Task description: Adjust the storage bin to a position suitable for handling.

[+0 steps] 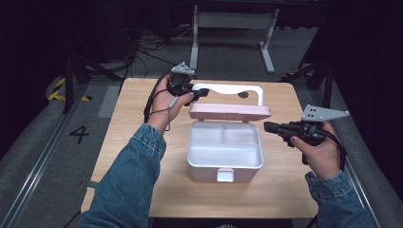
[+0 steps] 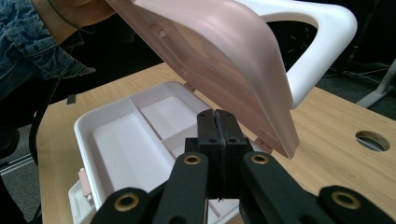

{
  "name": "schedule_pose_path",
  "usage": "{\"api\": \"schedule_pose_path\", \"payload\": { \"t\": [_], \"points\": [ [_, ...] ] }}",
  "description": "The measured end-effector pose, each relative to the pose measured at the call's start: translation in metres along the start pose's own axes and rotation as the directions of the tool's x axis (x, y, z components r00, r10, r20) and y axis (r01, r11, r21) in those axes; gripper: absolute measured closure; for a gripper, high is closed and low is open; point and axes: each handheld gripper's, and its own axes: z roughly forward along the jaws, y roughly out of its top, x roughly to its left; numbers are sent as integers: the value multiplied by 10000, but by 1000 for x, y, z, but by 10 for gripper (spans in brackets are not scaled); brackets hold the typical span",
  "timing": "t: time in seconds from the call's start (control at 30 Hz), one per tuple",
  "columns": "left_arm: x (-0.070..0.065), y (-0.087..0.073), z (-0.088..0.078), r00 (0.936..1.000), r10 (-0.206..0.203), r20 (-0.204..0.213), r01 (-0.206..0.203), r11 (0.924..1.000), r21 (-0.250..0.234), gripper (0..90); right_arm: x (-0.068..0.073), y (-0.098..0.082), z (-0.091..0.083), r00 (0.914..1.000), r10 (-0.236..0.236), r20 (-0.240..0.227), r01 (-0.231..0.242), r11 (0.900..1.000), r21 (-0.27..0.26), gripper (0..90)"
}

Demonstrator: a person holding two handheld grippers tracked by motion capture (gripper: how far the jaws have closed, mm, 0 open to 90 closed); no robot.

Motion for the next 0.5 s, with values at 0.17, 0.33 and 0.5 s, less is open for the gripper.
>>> {"api": "schedule_pose_path", "payload": {
  "t": [0.17,0.33,0.5],
  "points": [
    [-1,-2,-3,10000,47,83,-47,10000,-64,702,-3,-1,2,9997,224,82,-222,9994,-253,900],
    [-1,-4,-7,10000,-14,26,14,9998,-176,629,-4,0,2,9995,276,129,-272,9990,-357,900],
    [1,-7,-15,9994,-177,-312,166,9992,-365,484,-5,0,2,9995,295,133,-290,9989,-379,900]
  ]
}}
